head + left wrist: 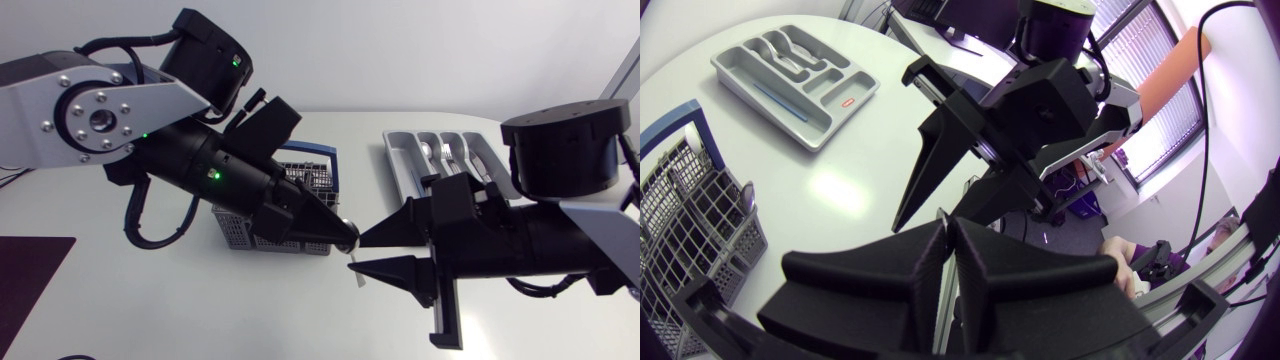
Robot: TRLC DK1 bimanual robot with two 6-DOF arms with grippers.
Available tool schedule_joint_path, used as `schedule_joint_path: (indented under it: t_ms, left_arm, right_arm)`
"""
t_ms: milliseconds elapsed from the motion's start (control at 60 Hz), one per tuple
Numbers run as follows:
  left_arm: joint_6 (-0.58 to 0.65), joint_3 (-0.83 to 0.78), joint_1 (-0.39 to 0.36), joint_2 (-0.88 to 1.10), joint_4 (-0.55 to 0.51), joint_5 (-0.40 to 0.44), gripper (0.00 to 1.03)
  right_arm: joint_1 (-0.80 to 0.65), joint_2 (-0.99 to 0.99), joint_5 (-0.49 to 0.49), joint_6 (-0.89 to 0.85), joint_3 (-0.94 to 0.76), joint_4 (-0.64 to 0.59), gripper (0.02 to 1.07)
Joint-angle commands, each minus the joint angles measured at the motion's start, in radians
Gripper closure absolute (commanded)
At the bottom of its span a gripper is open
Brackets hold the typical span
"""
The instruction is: Unload the cutlery basket into the drawer organizer.
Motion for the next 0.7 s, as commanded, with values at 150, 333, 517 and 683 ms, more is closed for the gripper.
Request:
schedule_joint_path:
  t_ms: [150, 333, 517, 683]
  left_arm:
    - [0.011, 0.032, -0.008, 0.011, -0.01, 0.009, 0.93]
    - [0.012, 0.034, -0.008, 0.012, -0.01, 0.008, 0.93]
    - [0.014, 0.038, -0.008, 0.014, -0.011, 0.008, 0.93]
    - [0.015, 0.04, 0.0, 0.017, -0.01, 0.008, 0.93]
  right_arm:
    - [0.016, 0.032, 0.003, 0.018, -0.017, 0.012, 0.93]
    - [0.016, 0.035, 0.003, 0.017, -0.02, 0.007, 0.95]
    - [0.012, 0.041, 0.006, 0.015, -0.013, -0.013, 0.98]
    - [0.009, 0.041, 0.006, 0.012, -0.014, -0.018, 1.0]
